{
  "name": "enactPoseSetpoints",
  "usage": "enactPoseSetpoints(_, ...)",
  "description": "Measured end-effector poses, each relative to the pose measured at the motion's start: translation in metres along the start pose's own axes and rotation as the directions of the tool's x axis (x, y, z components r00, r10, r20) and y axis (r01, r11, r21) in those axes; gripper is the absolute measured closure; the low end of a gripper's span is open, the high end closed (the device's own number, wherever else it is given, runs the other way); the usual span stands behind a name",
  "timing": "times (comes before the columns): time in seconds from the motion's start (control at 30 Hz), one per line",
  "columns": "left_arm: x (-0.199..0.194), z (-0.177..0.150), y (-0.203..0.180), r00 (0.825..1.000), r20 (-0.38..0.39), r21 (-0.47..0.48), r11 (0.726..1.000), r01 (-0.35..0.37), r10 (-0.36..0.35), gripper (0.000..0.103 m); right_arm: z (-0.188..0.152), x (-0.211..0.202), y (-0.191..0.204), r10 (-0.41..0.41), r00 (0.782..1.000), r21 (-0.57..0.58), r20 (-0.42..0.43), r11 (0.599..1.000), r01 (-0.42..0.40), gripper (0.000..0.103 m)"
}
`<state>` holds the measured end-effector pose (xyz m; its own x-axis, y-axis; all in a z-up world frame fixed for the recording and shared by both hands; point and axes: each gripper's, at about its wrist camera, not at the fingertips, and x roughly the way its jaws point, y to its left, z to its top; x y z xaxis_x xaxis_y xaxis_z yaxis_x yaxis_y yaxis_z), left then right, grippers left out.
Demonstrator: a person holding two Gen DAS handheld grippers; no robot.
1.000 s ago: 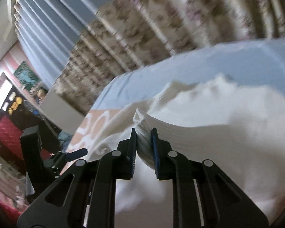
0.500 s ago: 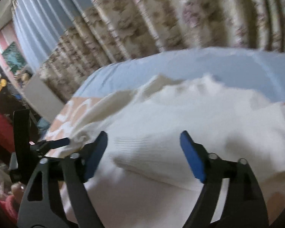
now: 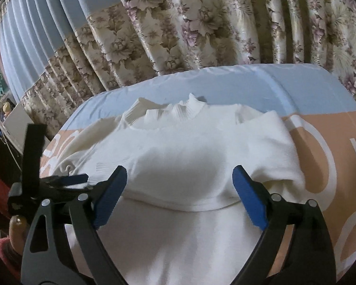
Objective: Fold small clothes
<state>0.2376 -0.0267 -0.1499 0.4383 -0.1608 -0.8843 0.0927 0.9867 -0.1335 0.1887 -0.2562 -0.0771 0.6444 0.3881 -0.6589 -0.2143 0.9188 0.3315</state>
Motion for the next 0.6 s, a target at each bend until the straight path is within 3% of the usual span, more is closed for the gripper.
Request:
enactPoseSetpoints(0.17,0.004,-0.001,-0.003,0.999,0.009,0.028,0.999,-0.033,0.032,0.004,0.001,-0.006,-0.007,-0.023,1.000,0.009,0.018,1.000,0.023,0.012)
enactPoseSetpoints(0.23,0.003,0.000,-0.005,0.999,0.020,0.038,0.999,-0.038,0.037,0.019,0.000,-0.006,-0.009,-0.025,0.999,0.016,0.020,1.000,0.025,0.012)
enactPoseSetpoints(0.37,0.001,0.002,-0.011,0.997,0.040,0.071,0.995,-0.065,0.063,0.034,-0.003,-0.005,-0.012,-0.034,0.999,0.019,0.015,0.999,0.034,0.012)
enactPoseSetpoints(0.4,-0.001,0.001,-0.011,0.997,0.046,0.076,0.994,-0.072,0.069,0.045,-0.003,-0.005,-0.012,-0.037,0.999,0.019,0.014,0.999,0.037,0.012)
enactPoseSetpoints(0.43,-0.003,0.001,-0.012,0.996,0.054,0.083,0.993,-0.079,0.075,0.062,-0.002,-0.005,-0.012,-0.039,0.999,0.018,0.012,0.999,0.039,0.012)
enactPoseSetpoints(0.53,-0.004,0.003,-0.015,0.998,0.046,0.106,0.993,-0.047,0.042,0.075,-0.001,-0.010,-0.012,-0.057,0.998,0.004,0.025,0.998,0.057,0.012)
enactPoseSetpoints(0.6,-0.005,0.004,-0.017,0.998,0.051,0.123,0.991,-0.044,0.038,0.077,0.002,-0.016,-0.015,-0.084,0.996,-0.005,0.043,0.996,0.085,0.012)
